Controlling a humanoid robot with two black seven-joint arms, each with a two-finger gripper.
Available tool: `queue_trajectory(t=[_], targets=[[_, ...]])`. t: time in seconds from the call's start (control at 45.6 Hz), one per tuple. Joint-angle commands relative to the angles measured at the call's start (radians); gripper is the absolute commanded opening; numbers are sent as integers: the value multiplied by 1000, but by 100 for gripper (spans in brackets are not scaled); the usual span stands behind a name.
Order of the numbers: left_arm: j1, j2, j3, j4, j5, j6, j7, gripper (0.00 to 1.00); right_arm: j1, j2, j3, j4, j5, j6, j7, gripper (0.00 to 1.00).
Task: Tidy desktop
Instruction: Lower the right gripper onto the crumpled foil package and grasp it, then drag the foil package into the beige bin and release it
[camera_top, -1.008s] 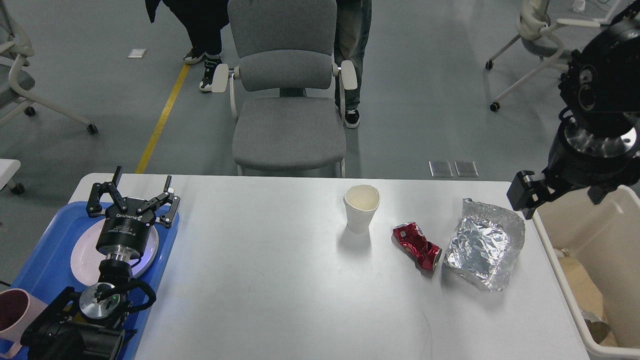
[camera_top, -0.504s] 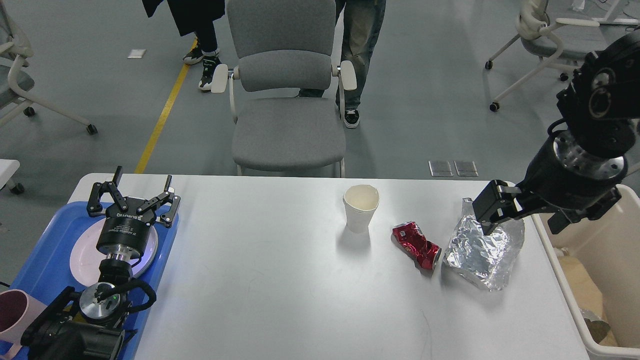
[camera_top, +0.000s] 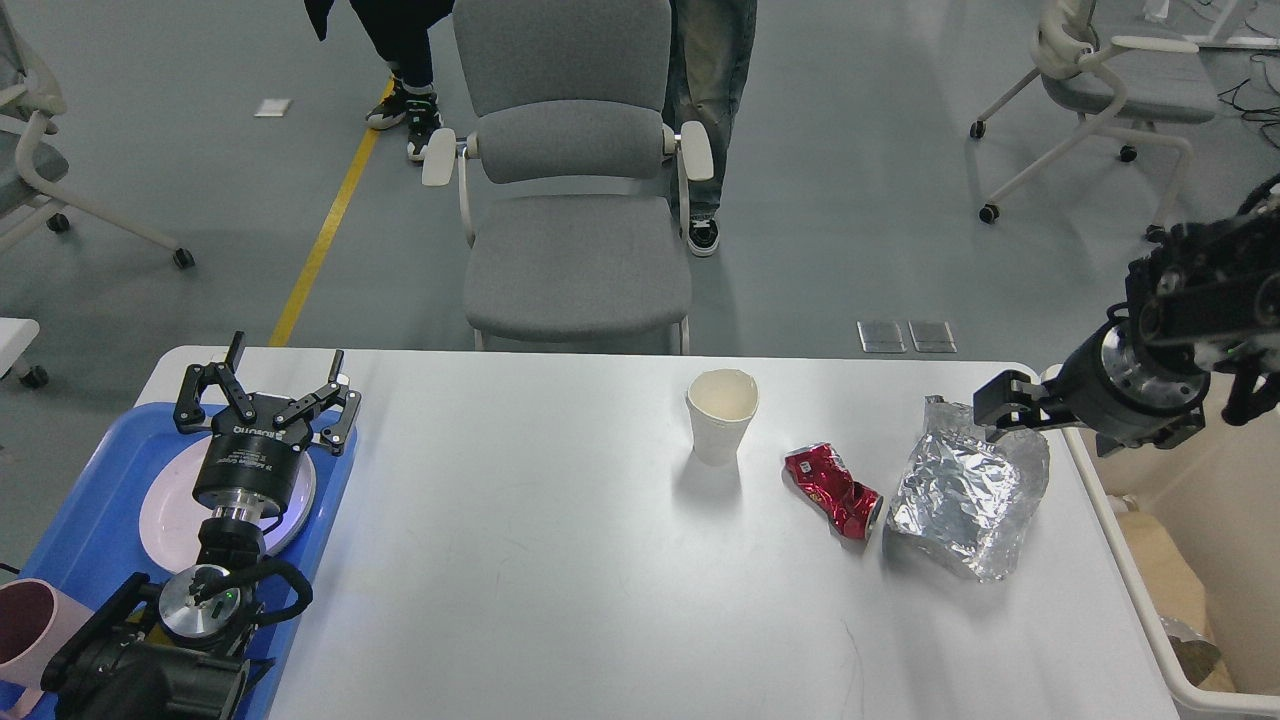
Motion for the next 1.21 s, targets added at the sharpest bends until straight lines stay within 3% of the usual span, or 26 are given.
queue_trajectory(t=[0.0, 0.394, 0.745, 0.789, 0.833, 0.942, 1.03, 1.096, 1.183], targets=[[1, 0, 0, 0, 0, 0, 0, 96, -253, 16, 34, -221, 0, -43, 0, 100], [-1, 0, 0, 0, 0, 0, 0, 96, -804, 10, 311, -783, -2, -45, -1, 100], [-1, 0, 0, 0, 0, 0, 0, 96, -904, 9, 482, -863, 0, -53, -3, 98], [-1, 0, 0, 0, 0, 0, 0, 96, -905, 12, 483, -863, 0, -53, -3, 93], [-1, 0, 0, 0, 0, 0, 0, 96, -905, 13, 483, -861, 0, -53, -3, 81], [-1, 0, 0, 0, 0, 0, 0, 96, -907, 13, 483, -845, -2, -53, -9, 30], [-1, 0, 0, 0, 0, 0, 0, 96, -908, 9, 483, -845, -2, -63, -9, 19], [-1, 0, 0, 0, 0, 0, 0, 96, -907, 12, 482, -835, -2, -91, -11, 2], [-1, 0, 0, 0, 0, 0, 0, 96, -902, 9, 483, -800, -2, -120, -11, 0]])
